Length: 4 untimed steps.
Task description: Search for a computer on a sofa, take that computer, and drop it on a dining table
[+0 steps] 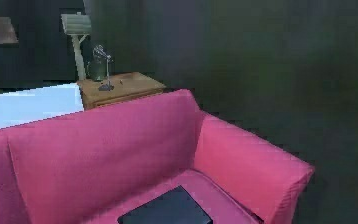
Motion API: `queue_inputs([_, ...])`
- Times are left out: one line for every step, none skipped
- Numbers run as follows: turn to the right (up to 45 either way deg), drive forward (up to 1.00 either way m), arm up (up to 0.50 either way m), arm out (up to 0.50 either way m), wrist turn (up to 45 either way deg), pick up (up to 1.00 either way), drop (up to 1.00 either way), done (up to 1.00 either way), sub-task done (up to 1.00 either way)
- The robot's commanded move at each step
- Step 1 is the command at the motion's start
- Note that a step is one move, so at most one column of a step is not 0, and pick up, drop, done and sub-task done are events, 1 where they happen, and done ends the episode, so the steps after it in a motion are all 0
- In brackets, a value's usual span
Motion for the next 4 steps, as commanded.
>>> queue_inputs([-45.0, 0.00, 0.00, 0.00, 0.0, 0.00, 0.00, 0.00, 0.00])
queue_inputs([-45.0, 0.00, 0.00, 0.00, 0.0, 0.00, 0.00, 0.00, 0.00])
queue_inputs([0.0, 0.00, 0.50, 0.00, 0.0, 0.00, 0.00, 0.00, 0.00])
queue_inputs([0.0, 0.00, 0.12, 0.00, 0.0, 0.00, 0.00, 0.00, 0.00])
